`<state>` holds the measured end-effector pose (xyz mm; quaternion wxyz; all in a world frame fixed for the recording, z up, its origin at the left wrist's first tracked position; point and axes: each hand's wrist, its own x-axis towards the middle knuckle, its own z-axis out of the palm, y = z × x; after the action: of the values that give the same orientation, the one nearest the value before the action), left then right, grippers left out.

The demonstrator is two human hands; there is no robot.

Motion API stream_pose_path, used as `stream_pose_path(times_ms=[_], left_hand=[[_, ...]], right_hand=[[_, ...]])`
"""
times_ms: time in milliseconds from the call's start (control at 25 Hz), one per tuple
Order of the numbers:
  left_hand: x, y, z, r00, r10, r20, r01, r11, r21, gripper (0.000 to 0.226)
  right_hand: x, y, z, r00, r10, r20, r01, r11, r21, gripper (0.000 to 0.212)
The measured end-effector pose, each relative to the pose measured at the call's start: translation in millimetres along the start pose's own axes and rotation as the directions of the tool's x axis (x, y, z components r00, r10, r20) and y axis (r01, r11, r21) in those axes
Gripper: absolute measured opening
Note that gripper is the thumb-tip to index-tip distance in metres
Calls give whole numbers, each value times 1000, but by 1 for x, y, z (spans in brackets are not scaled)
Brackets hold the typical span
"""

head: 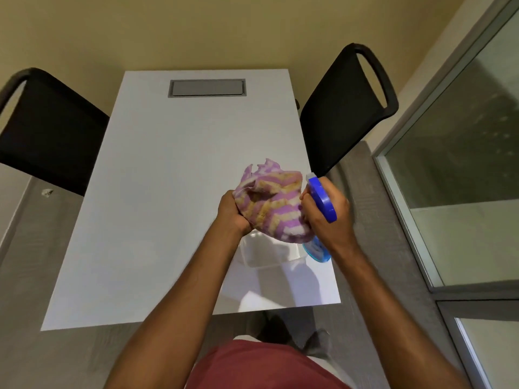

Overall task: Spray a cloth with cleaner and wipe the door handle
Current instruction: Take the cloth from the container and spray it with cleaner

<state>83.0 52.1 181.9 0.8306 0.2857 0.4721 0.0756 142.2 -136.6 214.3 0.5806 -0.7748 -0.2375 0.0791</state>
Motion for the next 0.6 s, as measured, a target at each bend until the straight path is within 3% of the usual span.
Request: stream_pose_path(times_ms=[80,280,480,600], left_hand=[[-11,-1,11,999,-10,48,10,1000,8,33],[-32,0,28,992,47,118,-55,996,71,25],[-49,-2,37,985,121,120,-130,989,76,23],[-56,-4,39,991,101,85,-96,993,-66,20]], right_hand=[[-7,-5,-1,996,89,-5,-89,996,-1,27],[-24,-4,-5,973,226,-48,-229,972,-53,65],[-34,-17,-17,977,212,7,-212,977,-15,55],[-41,-25,-22,993,106,-57,-105,994,30,38]])
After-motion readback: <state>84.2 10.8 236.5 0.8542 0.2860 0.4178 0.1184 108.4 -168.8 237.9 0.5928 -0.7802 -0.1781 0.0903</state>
